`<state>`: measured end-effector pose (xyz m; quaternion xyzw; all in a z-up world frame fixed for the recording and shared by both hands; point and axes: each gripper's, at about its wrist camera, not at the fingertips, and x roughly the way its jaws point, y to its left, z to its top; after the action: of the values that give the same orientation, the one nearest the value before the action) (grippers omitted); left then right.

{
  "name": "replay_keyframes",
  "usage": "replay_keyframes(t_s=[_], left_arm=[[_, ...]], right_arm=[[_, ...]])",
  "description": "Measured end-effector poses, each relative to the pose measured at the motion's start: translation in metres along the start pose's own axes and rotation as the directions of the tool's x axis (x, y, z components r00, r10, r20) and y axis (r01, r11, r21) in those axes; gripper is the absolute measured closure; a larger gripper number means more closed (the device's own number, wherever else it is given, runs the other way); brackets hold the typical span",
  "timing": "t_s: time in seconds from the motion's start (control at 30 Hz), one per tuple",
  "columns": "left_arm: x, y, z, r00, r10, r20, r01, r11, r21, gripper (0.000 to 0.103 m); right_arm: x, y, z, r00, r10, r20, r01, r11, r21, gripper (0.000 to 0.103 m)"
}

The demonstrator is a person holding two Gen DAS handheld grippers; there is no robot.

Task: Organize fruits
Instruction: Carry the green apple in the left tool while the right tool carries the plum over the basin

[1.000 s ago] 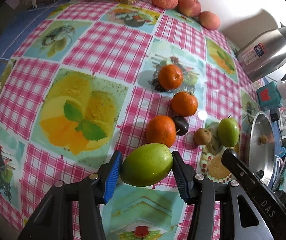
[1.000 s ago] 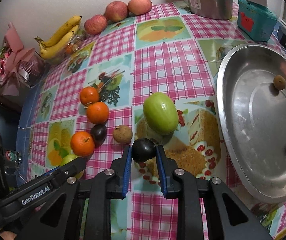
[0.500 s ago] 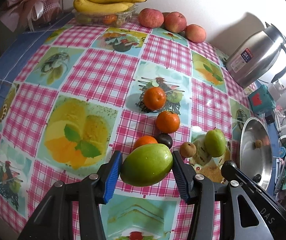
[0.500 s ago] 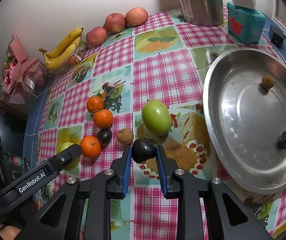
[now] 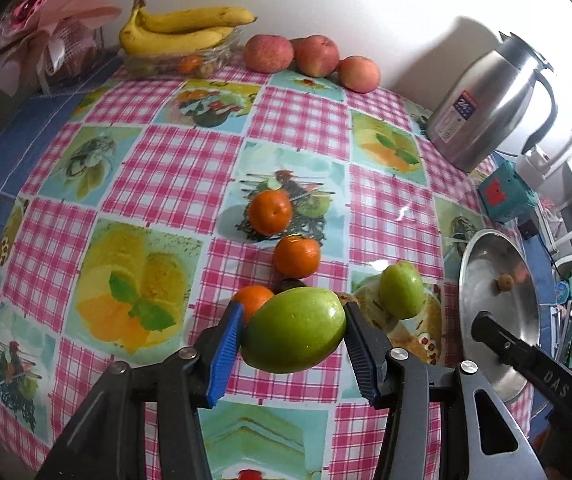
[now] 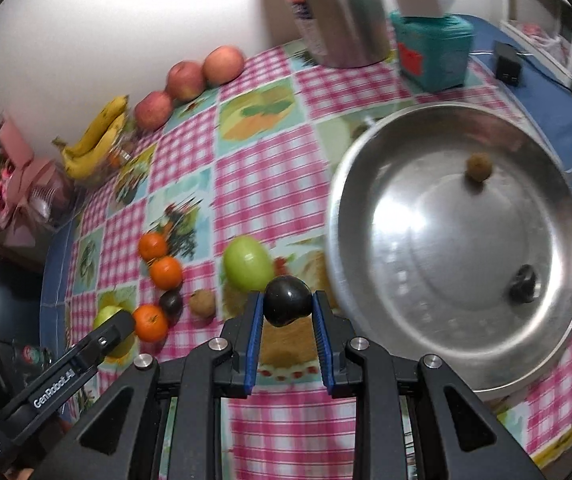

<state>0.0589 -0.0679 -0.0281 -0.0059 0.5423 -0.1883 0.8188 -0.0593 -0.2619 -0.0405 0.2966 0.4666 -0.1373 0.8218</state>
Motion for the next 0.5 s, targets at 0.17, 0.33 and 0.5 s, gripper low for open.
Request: replay_keyframes(t_s=[0.17, 0.33, 0.5], left_arm=[[0.001, -0.019, -0.002, 1.0, -0.008, 0.008, 0.007, 0.999, 0.045, 0.05], [0.004, -0.041, -0.004, 1.0, -0.026, 0.01, 0.025, 0.996, 0.088, 0.05], [0.005, -0.06, -0.006, 0.999, -0.044, 0.013, 0.042, 0.991, 0.13, 0.05]], right_arm=[[-0.007, -0.029, 0.006, 0.998, -0.058, 0.021, 0.057, 0.996, 0.066, 0.077], [-0.014, -0.059, 0.01, 0.995, -0.095, 0.037, 0.089, 0.987, 0.137, 0.077], [-0.023, -0.086, 0.014, 0.989, -0.135, 0.054, 0.122, 0.973, 0.194, 0.077]])
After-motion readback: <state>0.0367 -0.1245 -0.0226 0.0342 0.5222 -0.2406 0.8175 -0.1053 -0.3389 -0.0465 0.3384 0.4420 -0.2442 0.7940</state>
